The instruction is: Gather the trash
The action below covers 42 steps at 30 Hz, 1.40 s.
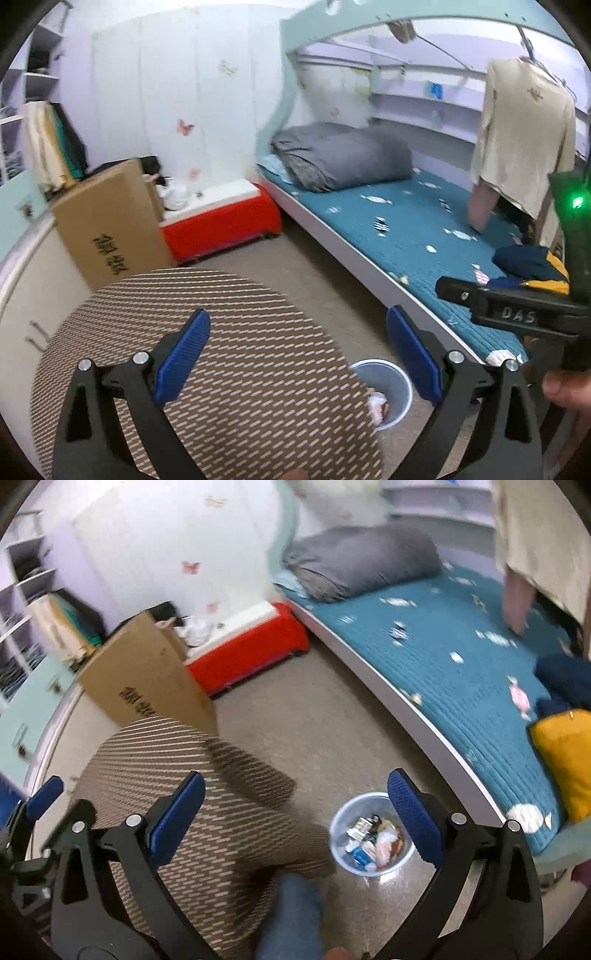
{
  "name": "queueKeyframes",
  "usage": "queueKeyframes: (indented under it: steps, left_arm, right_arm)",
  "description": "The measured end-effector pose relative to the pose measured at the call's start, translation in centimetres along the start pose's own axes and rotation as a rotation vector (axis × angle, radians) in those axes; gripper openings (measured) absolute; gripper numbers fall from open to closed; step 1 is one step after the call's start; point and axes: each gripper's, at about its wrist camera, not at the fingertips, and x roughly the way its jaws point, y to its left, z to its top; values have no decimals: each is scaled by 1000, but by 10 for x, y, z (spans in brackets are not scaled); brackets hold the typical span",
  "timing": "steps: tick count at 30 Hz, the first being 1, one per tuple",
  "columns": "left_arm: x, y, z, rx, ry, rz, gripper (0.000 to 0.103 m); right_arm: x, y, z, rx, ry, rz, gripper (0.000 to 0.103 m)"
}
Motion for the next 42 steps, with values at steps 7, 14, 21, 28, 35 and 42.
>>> queueKeyframes:
  steps: [7,14,21,28,35,42]
  left_arm:
    - [-75,53,-3,-93,-93,153,94]
    - [-144,80,-15,-163,-194,230,97]
    - [-184,89,-26,-210,-243,294,98]
    - [-204,94,-27,-252,-277,320,98]
    - [-215,93,-23,-258,-304,330,98]
    - [-220,90,-23,-253,-316,338,98]
  right_arm:
    - [-72,97,-9,-155,-133,69,97]
    - [-129,153,-26,-271,-253,78,97]
    - [-167,176,-41,-334,-357,73,97]
    - [-176,180,-45,-354,-390,79,97]
    - [-184,182,-49,-364,-408,86,97]
    - [-186,182,-48,-368,-411,96,97]
